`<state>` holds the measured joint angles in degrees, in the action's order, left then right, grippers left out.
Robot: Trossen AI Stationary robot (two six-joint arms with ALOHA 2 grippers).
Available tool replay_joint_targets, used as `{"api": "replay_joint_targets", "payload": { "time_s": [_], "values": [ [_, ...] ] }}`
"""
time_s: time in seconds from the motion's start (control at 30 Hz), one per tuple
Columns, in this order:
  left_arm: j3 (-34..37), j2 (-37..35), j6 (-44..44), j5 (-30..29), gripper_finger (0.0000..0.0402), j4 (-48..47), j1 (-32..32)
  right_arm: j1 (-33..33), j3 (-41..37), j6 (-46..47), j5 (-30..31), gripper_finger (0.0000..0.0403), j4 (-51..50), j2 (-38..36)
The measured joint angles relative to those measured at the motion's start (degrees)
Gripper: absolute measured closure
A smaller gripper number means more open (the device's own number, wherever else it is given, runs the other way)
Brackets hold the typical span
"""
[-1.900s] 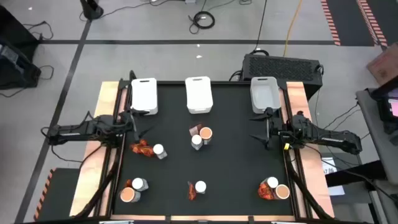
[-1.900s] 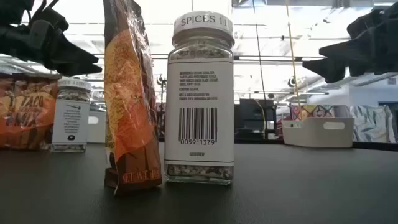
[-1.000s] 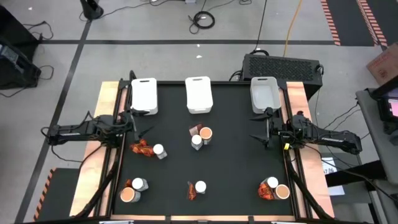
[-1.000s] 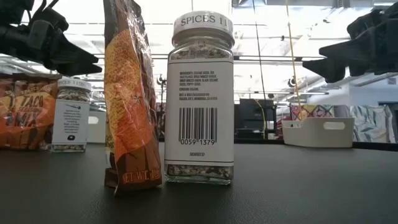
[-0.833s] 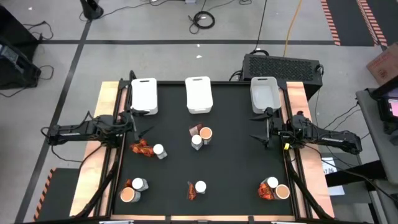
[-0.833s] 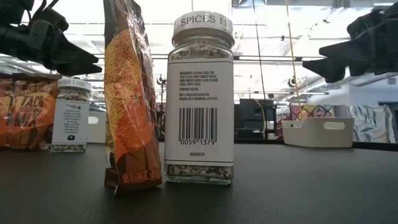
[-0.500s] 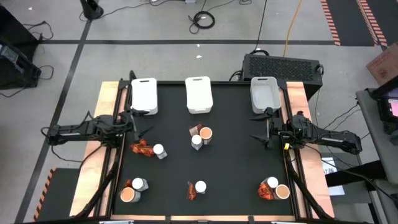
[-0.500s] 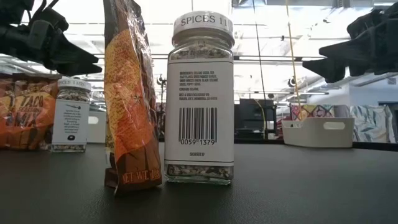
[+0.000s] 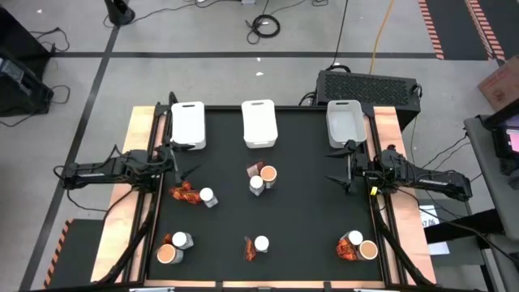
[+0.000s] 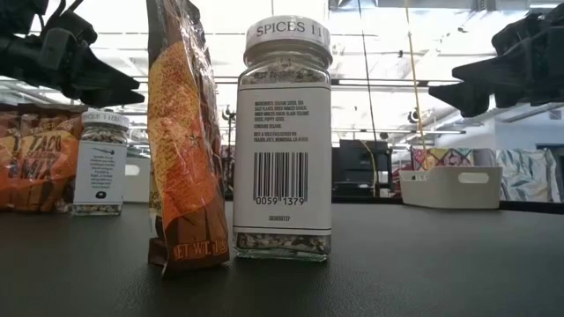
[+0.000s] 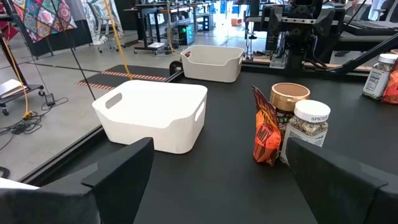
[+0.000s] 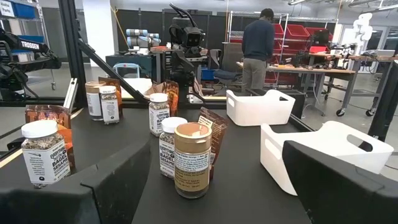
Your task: Sort spices by type
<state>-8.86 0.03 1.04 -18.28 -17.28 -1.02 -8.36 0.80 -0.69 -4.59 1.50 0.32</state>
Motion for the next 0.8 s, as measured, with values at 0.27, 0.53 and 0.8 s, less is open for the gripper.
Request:
{"api": "replay_joint_targets", "payload": {
  "time_s": [0.27, 0.53, 0.8],
  "values": [
    [0.0, -0.02, 0.02, 0.0, 0.0034, 0.0, 0.0, 0.0, 0.0, 0.0, 0.01, 0.0046, 0.0, 0.0],
    [0.0, 0.0, -0.02, 0.0, 0.0034, 0.06, 0.0, 0.0, 0.0, 0.0, -0.01, 0.0046, 0.24, 0.01],
    [-0.02, 0.0, 14.9, 3.56, 0.0034, 3.07, 0.02, 0.0, -0.06, -0.69, -0.08, 0.0046, 7.64, 0.02]
  ]
}}
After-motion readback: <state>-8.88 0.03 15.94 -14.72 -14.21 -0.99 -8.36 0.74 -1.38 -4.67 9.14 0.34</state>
